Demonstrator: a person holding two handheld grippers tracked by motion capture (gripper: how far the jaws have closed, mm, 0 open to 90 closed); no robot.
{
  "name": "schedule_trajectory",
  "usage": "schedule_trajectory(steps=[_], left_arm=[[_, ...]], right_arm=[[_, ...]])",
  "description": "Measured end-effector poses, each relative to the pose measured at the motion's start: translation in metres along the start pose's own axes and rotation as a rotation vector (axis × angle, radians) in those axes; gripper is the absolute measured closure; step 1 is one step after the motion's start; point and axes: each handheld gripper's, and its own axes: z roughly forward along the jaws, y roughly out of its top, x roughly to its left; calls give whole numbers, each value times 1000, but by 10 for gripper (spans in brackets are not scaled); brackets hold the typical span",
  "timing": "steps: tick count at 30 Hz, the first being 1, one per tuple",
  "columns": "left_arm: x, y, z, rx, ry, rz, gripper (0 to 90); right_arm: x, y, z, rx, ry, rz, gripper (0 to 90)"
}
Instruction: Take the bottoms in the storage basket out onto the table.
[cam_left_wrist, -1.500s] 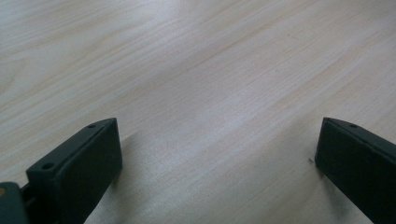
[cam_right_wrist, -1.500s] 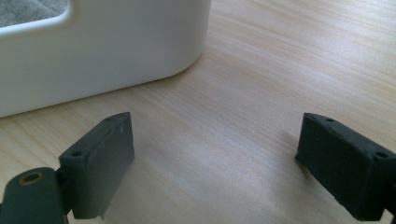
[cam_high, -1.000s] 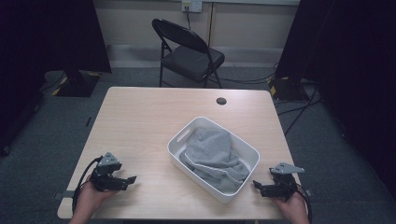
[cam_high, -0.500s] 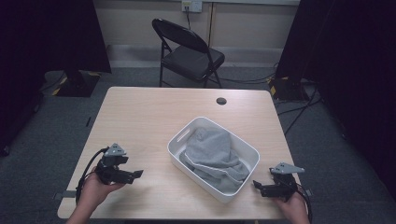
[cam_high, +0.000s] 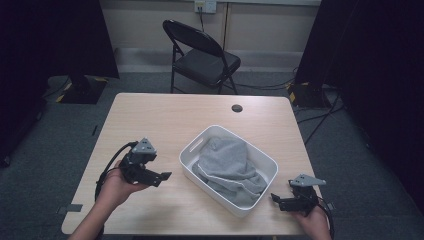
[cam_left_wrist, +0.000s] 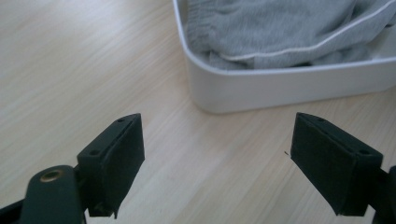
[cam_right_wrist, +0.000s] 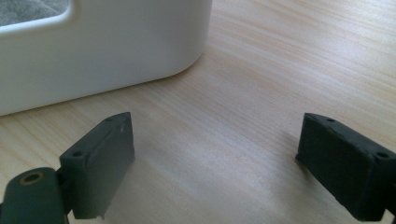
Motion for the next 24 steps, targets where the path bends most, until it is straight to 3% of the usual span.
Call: schedule_trajectory(steps=[14,24], left_arm=[[-21,54,32,-17,-56,59,173],[-27,77,58,-11,-80,55,186]], right_arm=[[0,0,0,-1,-3,2,103],[0,0,0,0,-5,4,102]])
